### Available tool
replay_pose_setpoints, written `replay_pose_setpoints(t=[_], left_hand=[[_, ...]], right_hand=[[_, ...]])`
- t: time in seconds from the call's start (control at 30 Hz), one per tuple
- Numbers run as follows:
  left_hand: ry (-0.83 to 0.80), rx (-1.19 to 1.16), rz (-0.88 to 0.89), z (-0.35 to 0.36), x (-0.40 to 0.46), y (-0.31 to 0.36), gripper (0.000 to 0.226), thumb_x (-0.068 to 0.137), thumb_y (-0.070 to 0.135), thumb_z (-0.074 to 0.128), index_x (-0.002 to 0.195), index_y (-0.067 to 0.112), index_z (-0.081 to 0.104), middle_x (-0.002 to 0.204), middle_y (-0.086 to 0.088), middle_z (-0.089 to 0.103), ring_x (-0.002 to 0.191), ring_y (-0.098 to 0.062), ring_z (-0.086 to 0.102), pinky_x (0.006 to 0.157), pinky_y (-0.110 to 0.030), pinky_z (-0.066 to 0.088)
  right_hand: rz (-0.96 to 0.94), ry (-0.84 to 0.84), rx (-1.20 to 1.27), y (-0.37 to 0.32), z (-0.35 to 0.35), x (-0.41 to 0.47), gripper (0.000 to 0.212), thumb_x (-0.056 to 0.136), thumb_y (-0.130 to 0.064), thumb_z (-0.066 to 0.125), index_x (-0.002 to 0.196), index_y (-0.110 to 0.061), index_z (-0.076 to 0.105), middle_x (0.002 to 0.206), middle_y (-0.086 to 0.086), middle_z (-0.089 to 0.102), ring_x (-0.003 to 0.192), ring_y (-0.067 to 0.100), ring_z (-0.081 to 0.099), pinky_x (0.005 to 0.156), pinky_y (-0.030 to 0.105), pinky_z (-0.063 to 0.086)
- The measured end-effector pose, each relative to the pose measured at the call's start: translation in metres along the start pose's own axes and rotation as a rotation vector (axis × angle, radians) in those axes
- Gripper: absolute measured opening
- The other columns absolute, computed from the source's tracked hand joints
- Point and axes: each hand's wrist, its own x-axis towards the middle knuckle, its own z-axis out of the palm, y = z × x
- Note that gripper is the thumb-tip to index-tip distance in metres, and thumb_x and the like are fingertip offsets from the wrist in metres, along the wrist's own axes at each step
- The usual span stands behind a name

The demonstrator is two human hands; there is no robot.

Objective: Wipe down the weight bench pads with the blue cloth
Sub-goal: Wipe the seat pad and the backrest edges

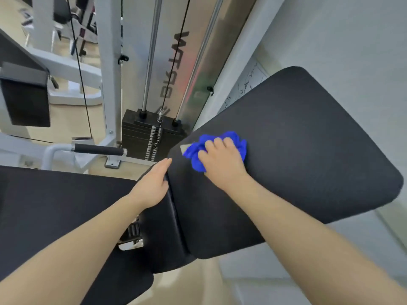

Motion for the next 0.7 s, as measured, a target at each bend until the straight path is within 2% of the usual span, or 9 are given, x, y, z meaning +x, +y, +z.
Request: replay_pose_setpoints(t=[0.03,0.1,0.13,0.2,0.27,0.4,0.47,0.6,0.7], left_hand=[[0.001,-0.003,0.004,-0.002,-0.001,0.004,0.063,0.092,0.002,0.041,0.149,0.017,0.018,0.157,-0.001,0.02,0.144,-0.017,0.022,0.115,-0.025,0.016],[-0.007,-0.03,-0.004,-0.002,-0.003,0.01,0.064,0.092,0.002,0.041,0.149,0.018,0.018,0.155,-0.001,0.025,0.141,-0.019,0.029,0.115,-0.029,0.022],[-0.014,-0.056,-0.016,-0.002,-0.004,0.011,0.064,0.092,0.002,0.04,0.149,0.019,0.018,0.154,-0.002,0.027,0.139,-0.019,0.032,0.115,-0.03,0.025],[-0.035,-0.086,-0.05,0.0,-0.01,0.014,0.063,0.093,0.002,0.039,0.149,0.02,0.018,0.152,-0.002,0.031,0.135,-0.019,0.038,0.113,-0.03,0.029],[-0.055,-0.064,-0.072,0.001,-0.019,0.015,0.061,0.094,0.004,0.038,0.149,0.02,0.018,0.148,-0.003,0.036,0.132,-0.02,0.041,0.11,-0.03,0.031],[-0.104,0.0,-0.116,-0.008,-0.034,0.012,0.059,0.093,0.009,0.042,0.148,0.021,0.023,0.13,-0.009,0.054,0.105,-0.02,0.058,0.09,-0.027,0.042],[-0.124,0.029,-0.157,-0.017,-0.041,0.008,0.057,0.092,0.01,0.045,0.146,0.02,0.028,0.12,-0.014,0.062,0.099,-0.024,0.062,0.09,-0.032,0.046],[-0.137,0.101,-0.179,-0.029,-0.06,0.014,0.049,0.094,0.011,0.045,0.142,0.016,0.036,0.144,-0.006,0.046,0.123,-0.023,0.051,0.107,-0.032,0.035],[-0.174,0.113,-0.137,-0.033,-0.071,0.029,0.047,0.095,0.012,0.045,0.141,0.017,0.038,0.145,-0.002,0.044,0.127,-0.021,0.049,0.108,-0.03,0.033]], right_hand=[[0.16,0.109,-0.051,0.028,-0.007,0.008,0.023,0.06,-0.029,0.074,0.078,-0.019,0.064,0.073,0.001,0.06,0.071,0.024,0.055,0.079,0.037,0.029],[0.348,0.135,0.0,0.066,-0.014,0.016,0.038,0.068,-0.032,0.07,0.098,-0.012,0.057,0.078,0.005,0.062,0.075,0.026,0.055,0.084,0.039,0.032],[0.382,0.101,0.042,0.071,-0.013,0.016,0.044,0.07,-0.033,0.067,0.105,-0.009,0.053,0.079,0.006,0.062,0.075,0.026,0.054,0.08,0.038,0.035],[0.402,0.118,0.068,0.056,-0.014,0.007,0.045,0.061,-0.035,0.07,0.095,-0.01,0.056,0.067,0.003,0.059,0.063,0.024,0.052,0.069,0.034,0.039],[0.311,0.109,0.095,0.016,-0.006,-0.012,0.04,0.057,-0.041,0.071,0.084,-0.014,0.056,0.065,0.001,0.058,0.061,0.023,0.051,0.069,0.034,0.039],[0.026,-0.219,0.338,-0.079,0.018,-0.06,0.026,0.082,-0.033,0.054,0.102,-0.016,0.055,0.098,0.007,0.059,0.092,0.029,0.048,0.093,0.042,0.031],[-0.053,-0.272,0.383,-0.104,0.026,-0.076,0.024,0.084,-0.027,0.054,0.105,-0.015,0.058,0.102,0.007,0.058,0.098,0.03,0.046,0.101,0.043,0.027],[-0.151,-0.184,0.282,-0.085,0.026,-0.087,0.017,0.078,-0.031,0.061,0.09,-0.021,0.068,0.088,0.0,0.061,0.088,0.025,0.051,0.098,0.04,0.03],[0.068,0.044,0.135,-0.02,0.01,-0.077,0.015,0.053,-0.018,0.075,0.062,-0.018,0.063,0.061,0.002,0.054,0.061,0.024,0.05,0.078,0.039,0.029]])
